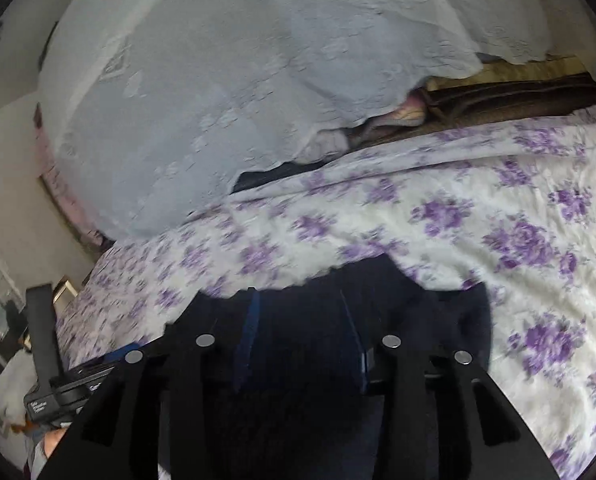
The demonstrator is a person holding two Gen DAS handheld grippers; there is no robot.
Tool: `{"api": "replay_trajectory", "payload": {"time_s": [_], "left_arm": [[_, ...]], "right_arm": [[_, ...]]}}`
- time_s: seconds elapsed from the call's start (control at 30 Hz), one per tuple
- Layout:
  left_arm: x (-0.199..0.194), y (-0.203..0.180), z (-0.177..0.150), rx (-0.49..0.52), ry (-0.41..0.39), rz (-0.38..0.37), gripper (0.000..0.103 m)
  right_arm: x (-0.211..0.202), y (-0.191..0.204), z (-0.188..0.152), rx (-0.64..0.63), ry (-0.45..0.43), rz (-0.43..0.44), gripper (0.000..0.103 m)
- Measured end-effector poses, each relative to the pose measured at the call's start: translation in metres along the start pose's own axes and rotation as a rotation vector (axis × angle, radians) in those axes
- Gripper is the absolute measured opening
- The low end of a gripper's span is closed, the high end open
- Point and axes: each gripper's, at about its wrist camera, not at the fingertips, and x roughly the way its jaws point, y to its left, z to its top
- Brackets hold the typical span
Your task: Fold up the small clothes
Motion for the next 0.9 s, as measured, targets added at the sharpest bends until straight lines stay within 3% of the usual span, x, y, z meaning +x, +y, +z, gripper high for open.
{"api": "replay_trajectory", "payload": {"time_s": [0.03,0.1,0.13,0.17,0.2,0.3,0.37,0.43,0.5,0.53,0.6,0.67,0.7,0.8,0.9], "left_arm": [[0.004,-0.012,-0.009,0.06,0.026,0.003,0.093],[0.017,-0.025,-0.022,0.149,0.057,0.106,0.095],[0.021,-0.026,-0.029,0.183,0.05,0.146,0.096],[0.019,-0.023,-0.029,0.176,0.046,0.156,0.096],[0.013,-0.017,-0.026,0.149,0.042,0.178,0.096],[-0.005,0.01,-0.028,0.069,0.014,0.262,0.098],[-0.012,0.034,-0.029,-0.022,0.051,0.185,0.098],[-0.025,0.039,-0.033,-0.049,0.032,0.17,0.097],[-0.04,0.03,-0.039,-0.02,-0.009,0.152,0.097],[-0.047,0.02,-0.044,0.011,-0.027,0.117,0.097],[-0.049,0.006,-0.052,0.061,-0.022,0.092,0.097],[-0.028,-0.007,-0.06,0.138,0.043,0.194,0.099],[-0.018,-0.006,-0.063,0.146,0.075,0.203,0.099],[-0.019,0.018,-0.052,0.006,0.111,0.115,0.099],[-0.036,0.03,-0.024,-0.069,0.04,0.044,0.098]], "right_arm": [[0.004,0.002,-0.008,-0.011,0.043,0.009,0.043],[0.018,-0.007,-0.026,-0.014,0.14,-0.038,0.042],[0.021,-0.018,-0.031,0.012,0.157,-0.024,0.03],[0.017,-0.033,-0.029,0.074,0.15,-0.008,0.02],[0.011,-0.046,-0.025,0.127,0.151,-0.029,0.003],[-0.01,-0.08,-0.025,0.221,0.105,-0.012,0.0],[-0.018,-0.082,-0.027,0.247,0.097,-0.002,0.0],[-0.032,-0.061,-0.029,0.172,0.051,-0.048,0.007],[-0.047,-0.034,-0.033,0.078,0.03,-0.01,0.011],[-0.047,-0.027,-0.036,0.064,0.04,0.016,0.031],[-0.043,-0.019,-0.047,0.051,0.089,0.033,0.051],[-0.03,-0.021,-0.06,0.029,0.166,-0.005,0.052],[-0.029,-0.022,-0.058,0.037,0.168,0.005,0.052],[-0.034,-0.025,-0.047,0.088,0.152,0.019,0.048],[-0.039,-0.023,-0.025,0.094,0.078,0.022,0.051]]}}
